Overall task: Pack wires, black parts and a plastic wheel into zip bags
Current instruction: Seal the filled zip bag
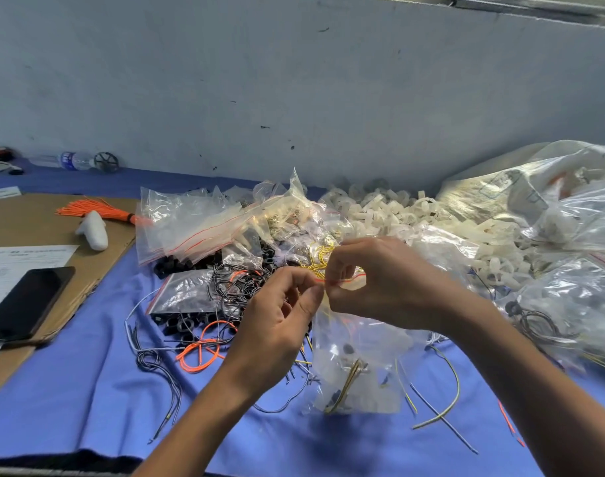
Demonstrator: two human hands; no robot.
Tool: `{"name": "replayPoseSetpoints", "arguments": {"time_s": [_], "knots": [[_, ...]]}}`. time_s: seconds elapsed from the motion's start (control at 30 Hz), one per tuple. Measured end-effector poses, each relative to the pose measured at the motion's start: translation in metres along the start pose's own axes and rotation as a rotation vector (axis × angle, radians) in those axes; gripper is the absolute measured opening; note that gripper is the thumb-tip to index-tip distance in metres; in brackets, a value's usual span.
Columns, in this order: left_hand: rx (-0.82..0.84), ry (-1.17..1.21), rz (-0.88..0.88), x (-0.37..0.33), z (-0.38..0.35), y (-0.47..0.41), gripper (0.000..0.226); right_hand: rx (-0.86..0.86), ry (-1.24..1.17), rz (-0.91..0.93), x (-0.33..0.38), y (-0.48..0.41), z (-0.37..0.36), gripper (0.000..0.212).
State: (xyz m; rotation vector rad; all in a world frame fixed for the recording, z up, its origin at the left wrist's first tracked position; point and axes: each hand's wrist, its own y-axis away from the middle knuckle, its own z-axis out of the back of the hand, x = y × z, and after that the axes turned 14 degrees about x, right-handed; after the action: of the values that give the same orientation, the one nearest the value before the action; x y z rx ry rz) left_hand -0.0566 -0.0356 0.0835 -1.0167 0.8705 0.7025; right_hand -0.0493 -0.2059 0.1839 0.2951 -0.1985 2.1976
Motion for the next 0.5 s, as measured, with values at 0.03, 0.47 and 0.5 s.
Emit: {"name": "replayPoseSetpoints", "arguments": {"time_s": [0.03, 0.47, 0.5], "knots": [[-0.003, -0.002, -0.002, 0.000, -0.001, 0.001, 0.012, -0.001, -0.017, -0.004, -0.001, 0.001, -0.001, 0.022], [-0.049, -0.040, 0.018, 0.002, 0.001, 0.008, 0.008, -0.032, -0.092, -0.055, -0.025, 0.021, -0.001, 0.013], [-0.046, -0.039, 0.018, 0.001, 0.002, 0.008, 0.007, -0.037, -0.091, -0.059, -0.027, 0.024, -0.001, 0.012]]}}
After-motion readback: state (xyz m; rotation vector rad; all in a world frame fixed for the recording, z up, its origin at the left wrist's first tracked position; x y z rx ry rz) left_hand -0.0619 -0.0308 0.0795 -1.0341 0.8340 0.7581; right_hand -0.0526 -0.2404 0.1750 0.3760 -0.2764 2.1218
